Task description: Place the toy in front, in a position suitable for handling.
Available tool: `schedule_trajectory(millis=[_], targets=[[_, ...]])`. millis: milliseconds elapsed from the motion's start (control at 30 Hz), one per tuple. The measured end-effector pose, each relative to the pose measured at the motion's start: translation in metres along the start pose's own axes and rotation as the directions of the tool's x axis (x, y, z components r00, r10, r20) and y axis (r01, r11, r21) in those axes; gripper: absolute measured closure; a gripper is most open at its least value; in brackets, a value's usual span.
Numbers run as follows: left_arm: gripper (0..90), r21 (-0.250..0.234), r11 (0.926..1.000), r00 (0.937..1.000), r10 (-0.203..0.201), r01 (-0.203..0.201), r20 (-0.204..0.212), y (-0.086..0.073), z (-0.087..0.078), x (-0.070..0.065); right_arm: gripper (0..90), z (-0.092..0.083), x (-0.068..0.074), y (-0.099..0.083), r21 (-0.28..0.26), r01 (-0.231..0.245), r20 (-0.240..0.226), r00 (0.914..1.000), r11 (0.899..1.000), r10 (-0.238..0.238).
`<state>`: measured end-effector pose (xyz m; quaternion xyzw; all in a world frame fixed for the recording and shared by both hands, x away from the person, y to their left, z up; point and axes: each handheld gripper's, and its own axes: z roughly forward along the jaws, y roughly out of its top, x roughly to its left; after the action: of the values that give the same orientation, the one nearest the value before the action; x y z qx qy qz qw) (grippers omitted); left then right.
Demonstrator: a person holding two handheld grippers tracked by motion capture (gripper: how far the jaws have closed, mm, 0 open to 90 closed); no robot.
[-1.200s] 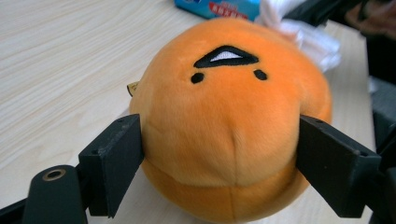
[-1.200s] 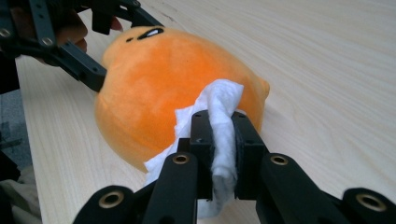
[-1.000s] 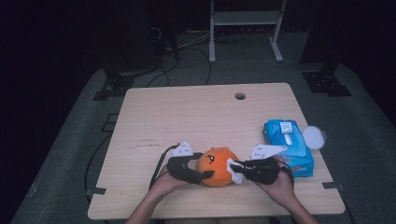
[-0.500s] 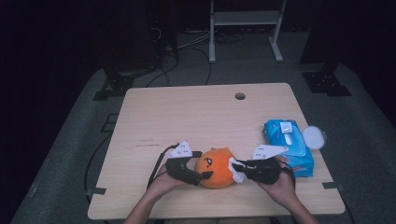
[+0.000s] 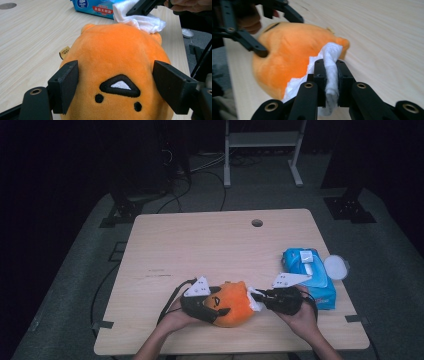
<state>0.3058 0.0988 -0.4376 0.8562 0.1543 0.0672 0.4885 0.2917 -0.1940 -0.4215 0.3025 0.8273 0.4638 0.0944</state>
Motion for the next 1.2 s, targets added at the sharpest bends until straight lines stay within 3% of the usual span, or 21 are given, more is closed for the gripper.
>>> schedule_trajectory(millis=[133, 200, 300, 400, 433, 500, 667, 800, 933, 1033, 1100, 1200], targets=[[22.4, 0.003, 0.9994, 0.9992, 0.033, -0.033, 0.024, -0.002, 0.0, -0.001, 80.4, -0.001, 0.023, 0.006, -0.02, 0.037, -0.062, 0.9973, 0.999, -0.038], [22.6, 0.008, 0.9994, 0.9992, 0.034, -0.034, 0.023, -0.002, -0.001, -0.002, 80.3, -0.001, 0.027, 0.008, -0.019, 0.059, -0.055, 0.9967, 0.998, -0.059], [23.4, 0.009, 0.9993, 0.9992, 0.036, -0.036, 0.02, -0.001, 0.0, -0.003, 80.2, 0.0, 0.018, 0.007, -0.021, 0.038, -0.05, 0.998, 0.999, -0.039], [23.7, 0.01, 0.9973, 0.9969, 0.072, -0.073, 0.031, 0.0, 0.004, -0.009, 80.2, 0.006, -0.004, 0.003, -0.013, -0.03, -0.011, 0.9995, 0.999, 0.03], [23.8, 0.01, 0.9973, 0.9969, 0.072, -0.073, 0.031, 0.0, 0.004, -0.009, 80.2, 0.006, -0.004, 0.003, -0.013, -0.03, -0.011, 0.9995, 0.999, 0.03], [24.4, 0.014, 0.996, 0.9957, 0.088, -0.089, 0.027, 0.001, 0.005, -0.011, 80.1, 0.013, -0.015, 0.003, -0.019, -0.087, -0.028, 0.9959, 0.996, 0.086], [24.4, 0.002, 0.996, 0.9952, 0.089, -0.09, 0.039, 0.0, 0.005, -0.011, 79.9, 0.017, -0.023, 0.001, -0.032, -0.141, -0.053, 0.9889, 0.989, 0.139], [23.8, 0.012, 0.9969, 0.997, 0.078, -0.078, 0.005, 0.001, 0.005, -0.011, 80.4, 0.015, -0.025, -0.001, -0.007, -0.15, -0.055, 0.9872, 0.989, 0.15], [23.9, 0.012, 0.9985, 0.9985, 0.054, -0.054, -0.006, 0.0, 0.004, -0.009, 80.7, 0.009, -0.017, -0.006, 0.033, -0.118, -0.063, 0.9908, 0.993, 0.119], [24.0, 0.01, 0.9991, 0.9992, 0.041, -0.041, 0.001, -0.001, 0.003, -0.006, 80.7, 0.002, -0.006, -0.006, 0.024, -0.094, -0.083, 0.992, 0.995, 0.096], [24.0, 0.0, 0.9996, 0.9996, 0.027, -0.027, 0.003, -0.003, 0.003, -0.005, 80.6, -0.004, 0.011, 0.001, -0.006, -0.045, -0.126, 0.9911, 0.999, 0.043], [24.0, 0.002, 0.9997, 0.9997, 0.025, -0.025, 0.003, -0.002, 0.004, -0.005, 80.3, 0.001, 0.014, 0.005, -0.005, -0.018, -0.111, 0.9937, 1.0, 0.017]])
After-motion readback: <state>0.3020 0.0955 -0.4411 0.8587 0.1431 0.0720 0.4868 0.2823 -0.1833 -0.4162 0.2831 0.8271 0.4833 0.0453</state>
